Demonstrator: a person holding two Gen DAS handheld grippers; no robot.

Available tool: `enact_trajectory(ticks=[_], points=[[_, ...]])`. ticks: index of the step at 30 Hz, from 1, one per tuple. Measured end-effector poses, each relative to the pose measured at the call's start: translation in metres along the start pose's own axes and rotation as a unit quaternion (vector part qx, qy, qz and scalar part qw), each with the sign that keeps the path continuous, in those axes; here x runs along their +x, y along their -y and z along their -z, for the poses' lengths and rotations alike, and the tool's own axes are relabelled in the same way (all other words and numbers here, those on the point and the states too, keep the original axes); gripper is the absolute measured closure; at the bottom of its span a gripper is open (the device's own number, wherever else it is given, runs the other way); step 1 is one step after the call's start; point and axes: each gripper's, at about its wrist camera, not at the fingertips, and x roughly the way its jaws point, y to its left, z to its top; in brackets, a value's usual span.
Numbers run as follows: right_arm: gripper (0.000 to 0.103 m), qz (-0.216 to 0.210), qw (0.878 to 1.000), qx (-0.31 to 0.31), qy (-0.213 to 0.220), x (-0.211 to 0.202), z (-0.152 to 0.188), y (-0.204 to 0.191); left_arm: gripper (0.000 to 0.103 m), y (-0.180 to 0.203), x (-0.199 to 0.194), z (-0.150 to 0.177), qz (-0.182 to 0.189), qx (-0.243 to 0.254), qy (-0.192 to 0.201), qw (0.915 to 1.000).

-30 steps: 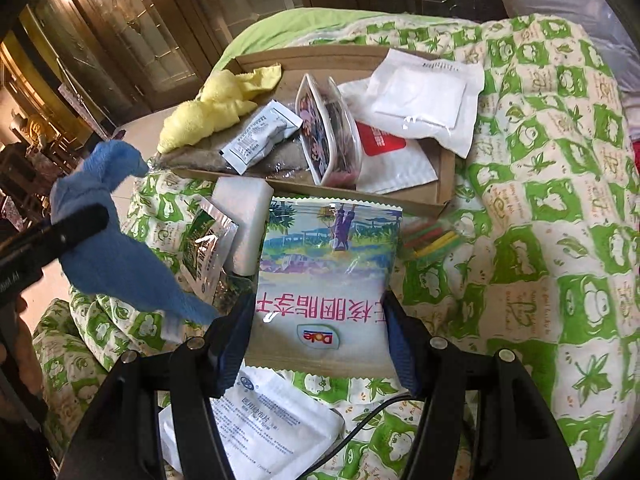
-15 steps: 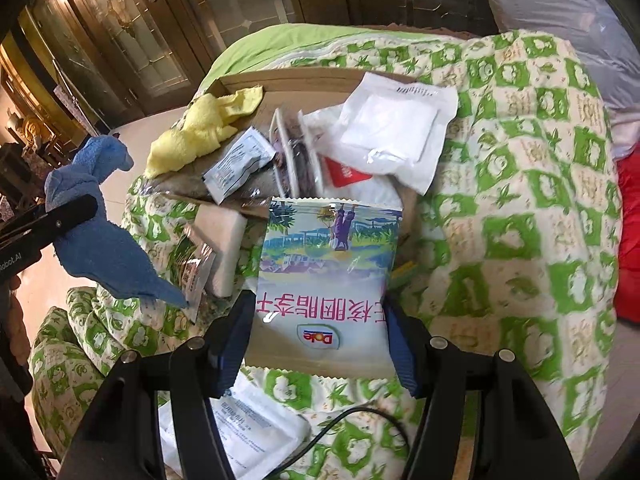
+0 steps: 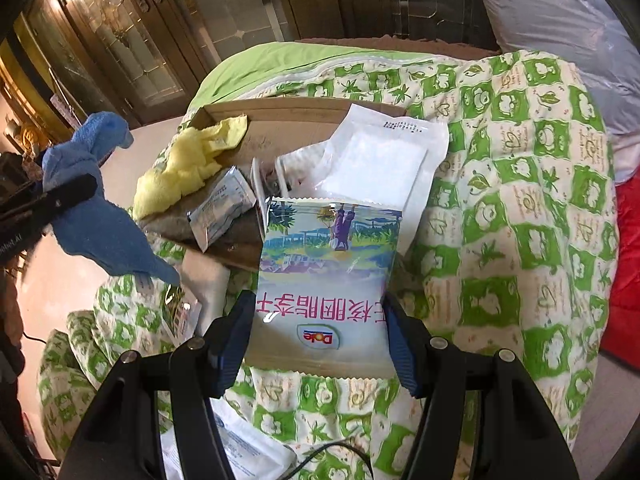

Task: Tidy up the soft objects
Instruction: 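Lift and carry blue towel with left tool and Dole packet with right tool to tray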

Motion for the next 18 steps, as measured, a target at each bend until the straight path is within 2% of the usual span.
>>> enact_trajectory(ticks=[8,18], points=[[0.041,-0.012,1.000,0.015,-0.016,0.028,-0.048,0.005,0.051,0.011,0.049,-0.023,0.008,0.017,-0.033,0.9993],[0.041,-0.006,0.999,0.021,-0.026,0.069,-0.106,0.002,0.051,-0.001,0.097,-0.052,-0.002,0.003,-0.052,0.9986]])
